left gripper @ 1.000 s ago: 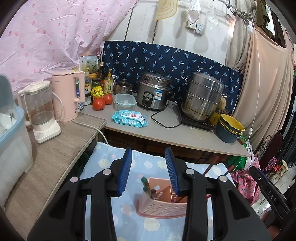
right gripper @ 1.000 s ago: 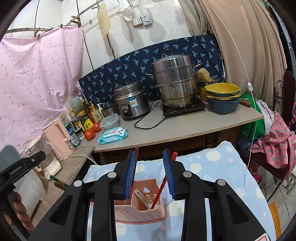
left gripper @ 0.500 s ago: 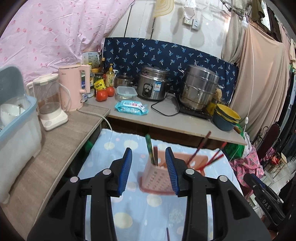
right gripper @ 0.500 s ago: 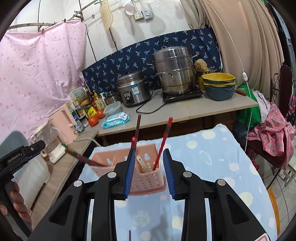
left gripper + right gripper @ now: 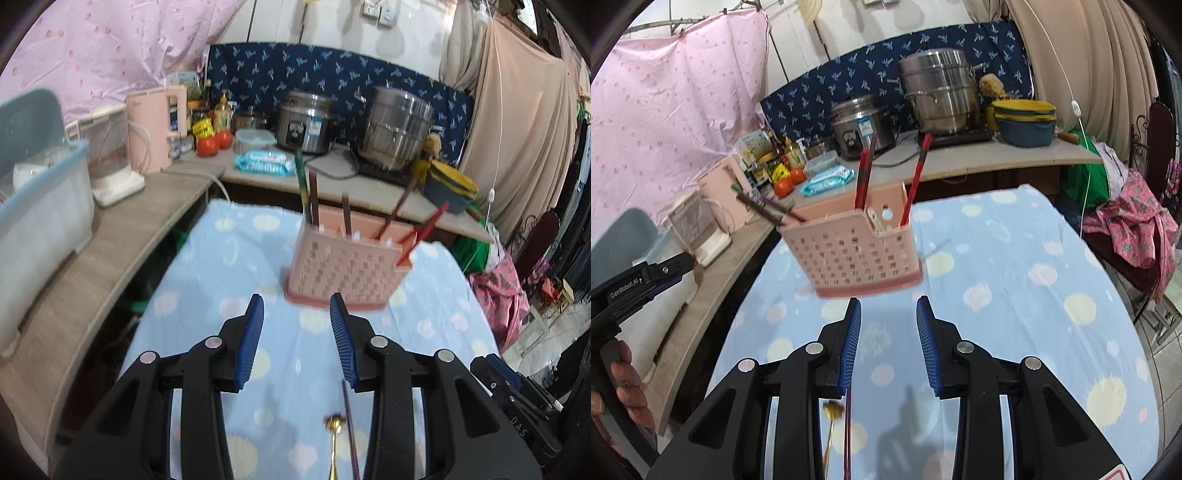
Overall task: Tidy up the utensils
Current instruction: 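Move both tools back over the gold spoon and dark red chopstick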
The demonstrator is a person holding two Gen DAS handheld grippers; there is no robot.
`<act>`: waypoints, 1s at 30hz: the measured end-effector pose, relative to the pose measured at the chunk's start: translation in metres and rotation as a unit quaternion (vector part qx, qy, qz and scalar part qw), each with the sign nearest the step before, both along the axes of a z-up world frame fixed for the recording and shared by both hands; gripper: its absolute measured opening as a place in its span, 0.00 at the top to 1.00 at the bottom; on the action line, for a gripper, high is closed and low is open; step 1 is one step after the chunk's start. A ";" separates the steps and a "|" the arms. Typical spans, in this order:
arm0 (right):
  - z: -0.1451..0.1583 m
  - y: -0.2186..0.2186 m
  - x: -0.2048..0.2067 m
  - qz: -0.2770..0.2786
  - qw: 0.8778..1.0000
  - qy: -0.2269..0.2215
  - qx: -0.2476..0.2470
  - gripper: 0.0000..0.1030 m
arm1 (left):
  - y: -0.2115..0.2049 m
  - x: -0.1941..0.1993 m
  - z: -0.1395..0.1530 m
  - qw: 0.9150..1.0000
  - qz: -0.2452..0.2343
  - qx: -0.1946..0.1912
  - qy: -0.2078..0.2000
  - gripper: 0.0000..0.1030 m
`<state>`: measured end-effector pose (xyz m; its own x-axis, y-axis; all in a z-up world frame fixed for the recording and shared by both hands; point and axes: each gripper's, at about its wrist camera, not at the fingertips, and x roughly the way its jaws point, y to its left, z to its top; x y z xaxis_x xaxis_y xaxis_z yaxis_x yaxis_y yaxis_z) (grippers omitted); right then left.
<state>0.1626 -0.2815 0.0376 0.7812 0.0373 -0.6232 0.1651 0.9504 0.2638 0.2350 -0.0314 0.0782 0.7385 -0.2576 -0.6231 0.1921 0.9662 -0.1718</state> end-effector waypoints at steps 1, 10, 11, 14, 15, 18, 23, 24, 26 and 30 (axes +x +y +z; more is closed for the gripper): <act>-0.004 0.002 -0.004 0.001 1.000 0.004 -0.002 0.70 | 0.000 -0.003 -0.005 1.000 0.000 0.001 0.007 0.66; -0.054 0.026 -0.046 0.027 0.997 0.066 -0.003 0.70 | 0.003 -0.032 -0.054 0.998 -0.004 0.021 0.059 0.66; -0.059 0.029 -0.050 0.030 0.997 0.073 0.000 0.70 | 0.004 -0.035 -0.058 0.998 -0.004 0.022 0.063 0.66; -0.071 0.038 -0.061 0.039 0.995 0.087 -0.003 0.70 | 0.006 -0.045 -0.072 0.997 -0.005 0.027 0.078 0.66; -0.074 0.041 -0.063 0.043 0.995 0.091 -0.004 0.70 | 0.007 -0.047 -0.075 0.996 -0.005 0.028 0.081 0.66; -0.085 0.051 -0.074 0.053 0.993 0.103 -0.011 0.70 | 0.008 -0.054 -0.086 0.995 -0.005 0.032 0.094 0.66; -0.098 0.062 -0.084 0.066 0.991 0.119 -0.012 0.70 | 0.012 -0.065 -0.104 0.993 -0.005 0.042 0.115 0.66; -0.100 0.064 -0.086 0.068 0.990 0.121 -0.012 0.70 | 0.012 -0.067 -0.108 0.992 -0.004 0.044 0.119 0.66; -0.103 0.067 -0.089 0.073 0.990 0.124 -0.013 0.70 | 0.014 -0.070 -0.114 0.991 -0.003 0.048 0.126 0.66; -0.106 0.073 -0.093 0.081 0.988 0.127 -0.015 0.70 | 0.017 -0.079 -0.128 0.989 -0.003 0.054 0.141 0.66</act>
